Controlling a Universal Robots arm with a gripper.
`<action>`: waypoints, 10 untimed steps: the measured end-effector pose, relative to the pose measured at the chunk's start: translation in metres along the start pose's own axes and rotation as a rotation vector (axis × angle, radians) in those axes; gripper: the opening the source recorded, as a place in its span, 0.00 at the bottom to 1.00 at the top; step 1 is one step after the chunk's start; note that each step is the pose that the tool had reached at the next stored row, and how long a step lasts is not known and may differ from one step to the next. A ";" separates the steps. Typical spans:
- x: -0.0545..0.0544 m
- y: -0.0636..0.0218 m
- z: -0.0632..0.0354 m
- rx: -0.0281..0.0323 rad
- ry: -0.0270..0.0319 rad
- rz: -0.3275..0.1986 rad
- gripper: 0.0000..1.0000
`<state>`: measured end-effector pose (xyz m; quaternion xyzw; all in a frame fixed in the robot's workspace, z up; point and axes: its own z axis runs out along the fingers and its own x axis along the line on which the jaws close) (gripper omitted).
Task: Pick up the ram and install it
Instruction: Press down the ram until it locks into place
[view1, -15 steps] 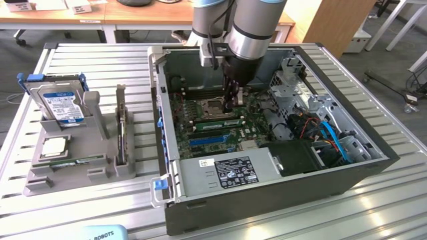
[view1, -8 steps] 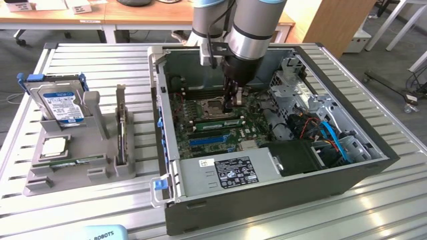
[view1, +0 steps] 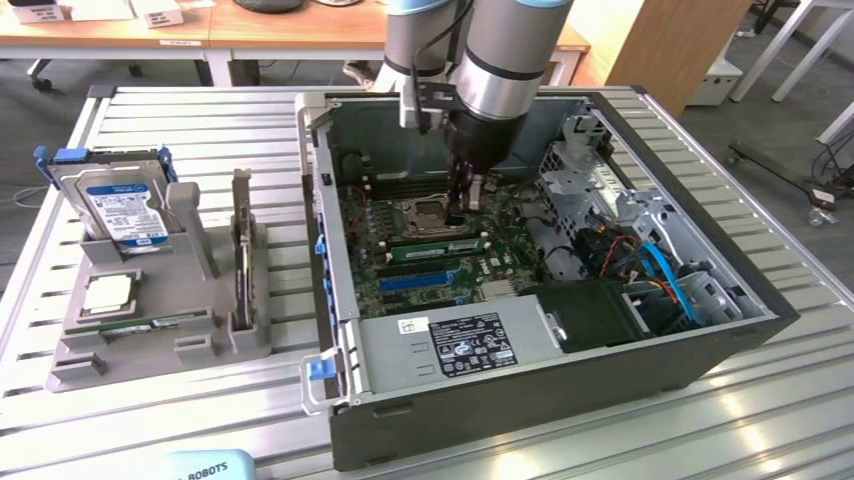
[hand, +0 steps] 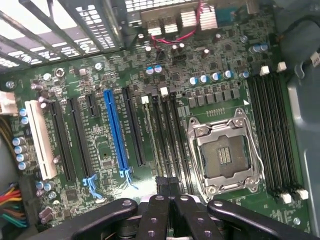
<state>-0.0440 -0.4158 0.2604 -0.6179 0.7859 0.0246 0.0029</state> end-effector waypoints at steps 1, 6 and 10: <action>0.000 0.0000 0.0000 0.0004 -0.0004 0.012 0.10; 0.000 0.0002 0.0003 0.0025 -0.0025 0.070 0.10; 0.000 0.0003 0.0005 0.0040 -0.0040 0.114 0.10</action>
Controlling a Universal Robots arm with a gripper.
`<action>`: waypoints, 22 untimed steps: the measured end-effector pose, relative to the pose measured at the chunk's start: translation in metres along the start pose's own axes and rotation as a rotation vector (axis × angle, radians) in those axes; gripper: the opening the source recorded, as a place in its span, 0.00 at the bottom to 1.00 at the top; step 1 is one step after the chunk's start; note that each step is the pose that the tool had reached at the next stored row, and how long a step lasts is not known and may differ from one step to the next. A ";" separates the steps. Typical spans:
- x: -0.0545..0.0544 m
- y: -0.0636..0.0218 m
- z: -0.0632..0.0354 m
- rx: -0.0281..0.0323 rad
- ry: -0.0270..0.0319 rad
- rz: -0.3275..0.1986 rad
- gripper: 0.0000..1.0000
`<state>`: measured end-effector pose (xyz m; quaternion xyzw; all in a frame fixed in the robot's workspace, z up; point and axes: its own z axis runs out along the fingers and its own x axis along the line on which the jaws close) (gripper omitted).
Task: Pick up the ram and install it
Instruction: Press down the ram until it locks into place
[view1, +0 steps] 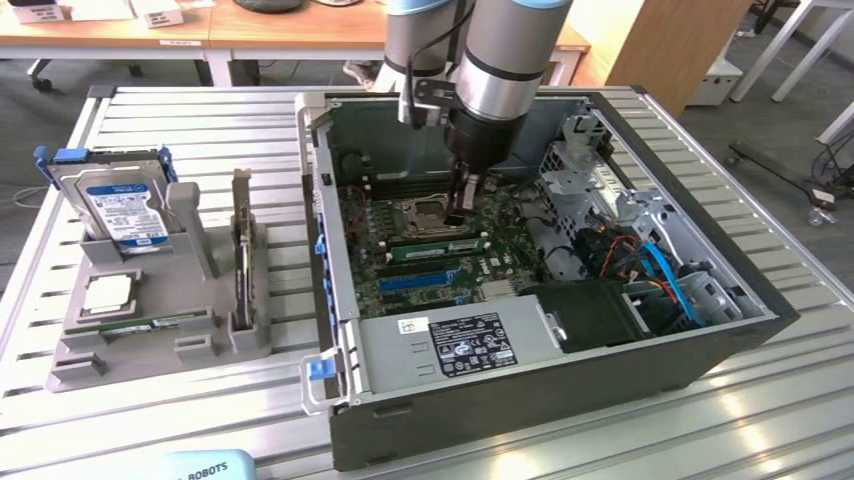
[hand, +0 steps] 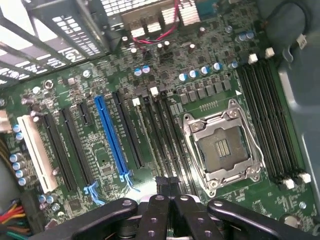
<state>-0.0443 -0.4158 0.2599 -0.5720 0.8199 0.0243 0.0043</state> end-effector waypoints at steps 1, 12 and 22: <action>0.000 0.0000 0.0001 0.0003 -0.0004 0.011 0.10; 0.000 0.0002 0.0006 0.0043 -0.0043 0.122 0.10; 0.000 0.0003 0.0010 0.0075 -0.0075 0.214 0.10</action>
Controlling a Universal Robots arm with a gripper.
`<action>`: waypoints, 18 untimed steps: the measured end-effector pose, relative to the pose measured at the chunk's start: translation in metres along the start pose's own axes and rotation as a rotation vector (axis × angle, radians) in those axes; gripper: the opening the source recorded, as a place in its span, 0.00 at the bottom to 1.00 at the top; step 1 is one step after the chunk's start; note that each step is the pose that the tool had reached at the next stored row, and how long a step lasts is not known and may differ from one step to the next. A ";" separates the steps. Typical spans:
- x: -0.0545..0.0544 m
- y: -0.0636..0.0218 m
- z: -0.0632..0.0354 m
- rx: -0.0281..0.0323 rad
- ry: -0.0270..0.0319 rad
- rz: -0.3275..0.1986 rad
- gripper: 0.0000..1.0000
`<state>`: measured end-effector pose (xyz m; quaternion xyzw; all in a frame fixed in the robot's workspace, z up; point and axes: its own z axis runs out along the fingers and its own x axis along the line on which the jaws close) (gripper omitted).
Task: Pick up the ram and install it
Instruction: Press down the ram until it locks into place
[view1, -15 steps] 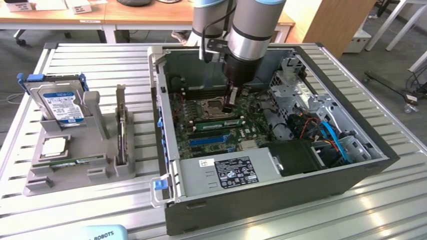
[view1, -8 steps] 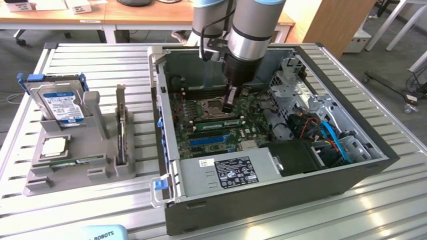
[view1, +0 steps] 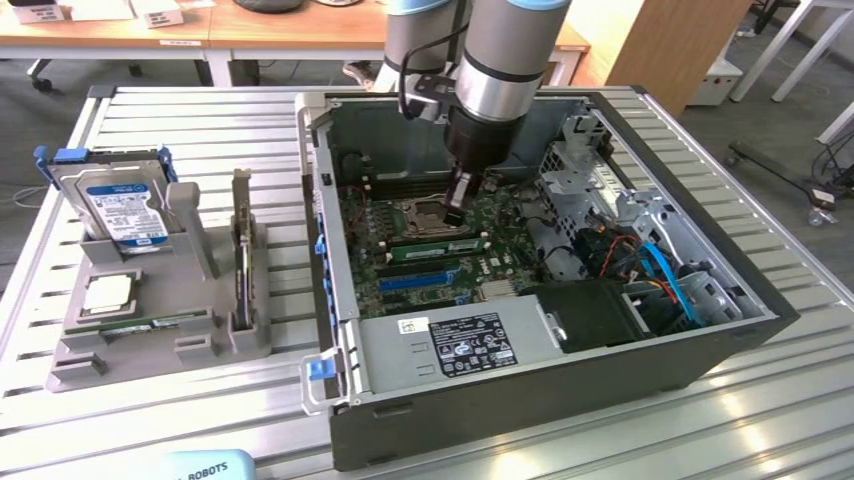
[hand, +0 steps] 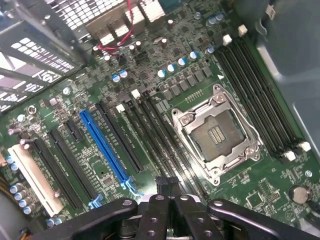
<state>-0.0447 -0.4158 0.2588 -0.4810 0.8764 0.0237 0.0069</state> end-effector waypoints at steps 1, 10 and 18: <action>0.000 0.0000 0.0000 0.0003 -0.0003 0.009 0.10; 0.000 0.0001 0.0004 0.0033 -0.0033 0.093 0.10; 0.000 0.0004 0.0006 0.0070 -0.0069 0.198 0.10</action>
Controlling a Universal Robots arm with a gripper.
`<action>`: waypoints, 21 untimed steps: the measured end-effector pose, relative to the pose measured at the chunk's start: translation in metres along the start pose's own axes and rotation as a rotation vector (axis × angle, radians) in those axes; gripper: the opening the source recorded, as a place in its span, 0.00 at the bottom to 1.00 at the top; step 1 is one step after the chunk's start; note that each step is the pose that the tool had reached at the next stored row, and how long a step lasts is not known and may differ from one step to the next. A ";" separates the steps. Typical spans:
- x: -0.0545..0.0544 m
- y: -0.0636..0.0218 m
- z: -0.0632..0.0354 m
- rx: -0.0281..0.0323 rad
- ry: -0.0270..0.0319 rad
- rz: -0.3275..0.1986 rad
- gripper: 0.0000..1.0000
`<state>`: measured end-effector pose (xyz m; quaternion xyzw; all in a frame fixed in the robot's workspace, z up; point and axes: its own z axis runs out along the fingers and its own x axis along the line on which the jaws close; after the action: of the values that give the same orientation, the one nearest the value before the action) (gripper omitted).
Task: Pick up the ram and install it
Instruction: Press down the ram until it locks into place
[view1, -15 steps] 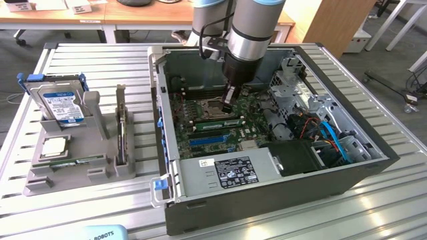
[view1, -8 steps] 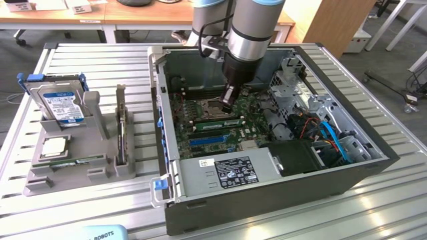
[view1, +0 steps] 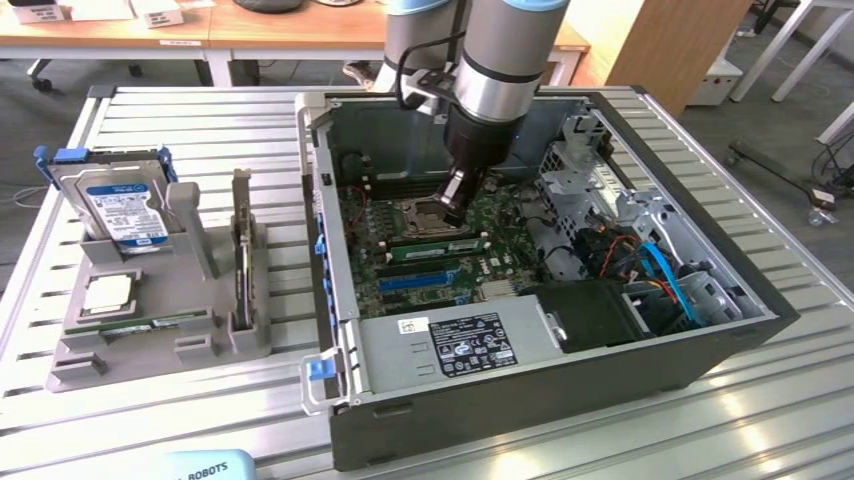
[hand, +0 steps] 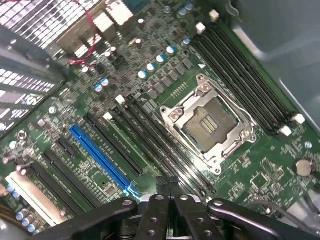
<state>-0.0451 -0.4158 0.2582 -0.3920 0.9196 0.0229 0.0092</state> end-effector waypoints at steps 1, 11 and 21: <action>0.000 0.0000 0.0000 0.0005 -0.0005 0.014 0.10; 0.000 0.0002 0.0004 0.0057 -0.0056 0.162 0.10; 0.000 0.0002 0.0007 0.0113 -0.0114 0.325 0.10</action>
<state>-0.0455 -0.4158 0.2575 -0.2377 0.9710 0.0211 0.0128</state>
